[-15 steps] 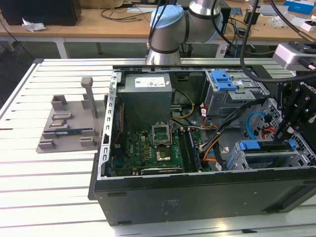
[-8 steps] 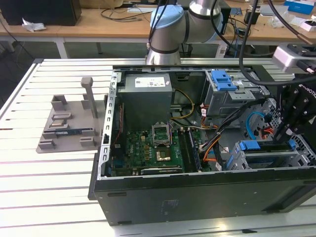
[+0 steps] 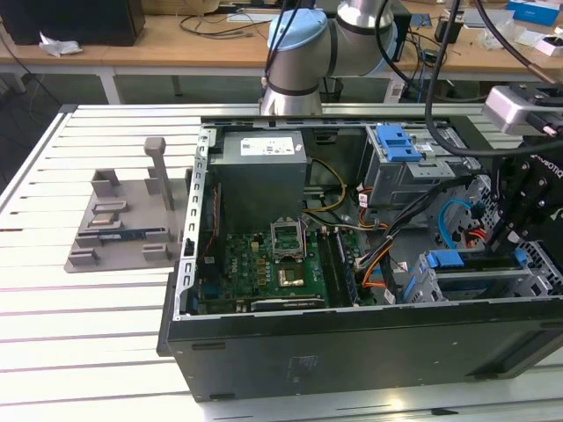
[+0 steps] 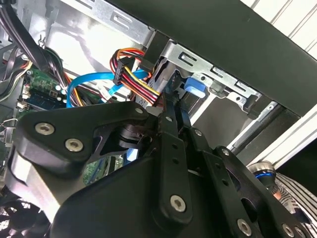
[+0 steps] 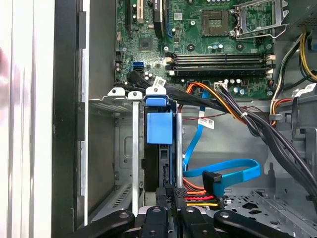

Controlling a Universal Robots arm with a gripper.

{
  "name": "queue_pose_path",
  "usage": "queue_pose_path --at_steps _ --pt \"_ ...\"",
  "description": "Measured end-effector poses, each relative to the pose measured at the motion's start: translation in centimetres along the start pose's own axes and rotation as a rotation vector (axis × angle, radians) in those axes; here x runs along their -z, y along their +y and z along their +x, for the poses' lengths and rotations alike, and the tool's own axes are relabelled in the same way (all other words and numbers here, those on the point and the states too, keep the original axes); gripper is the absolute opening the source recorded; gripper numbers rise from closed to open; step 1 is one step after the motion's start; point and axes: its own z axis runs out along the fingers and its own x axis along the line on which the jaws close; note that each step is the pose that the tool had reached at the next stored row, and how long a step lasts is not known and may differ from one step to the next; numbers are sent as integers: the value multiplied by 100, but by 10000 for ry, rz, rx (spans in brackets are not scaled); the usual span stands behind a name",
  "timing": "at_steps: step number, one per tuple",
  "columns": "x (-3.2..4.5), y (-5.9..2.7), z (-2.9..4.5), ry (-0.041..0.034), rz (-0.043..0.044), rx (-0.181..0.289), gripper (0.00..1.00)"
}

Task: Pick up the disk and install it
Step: 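Insert the first disk wire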

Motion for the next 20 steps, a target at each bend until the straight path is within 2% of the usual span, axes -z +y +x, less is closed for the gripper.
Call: queue_pose_path --at_steps 6,7,8,9,15,16,17,18,20 --pt "-35 -2 2 -12 -1 2 17" --pt "-35 -1 3 -11 -1 1 18" --pt "-34 -1 4 -5 -2 1 24" --pt "-27 -1 5 2 -1 0 24" --pt "173 9 18 4 -1 0 23" --pt "214 11 20 7 -1 1 16" --pt "242 12 23 6 -1 1 16" --pt "297 15 28 6 -1 0 11" --pt "385 19 35 6 -1 0 11"
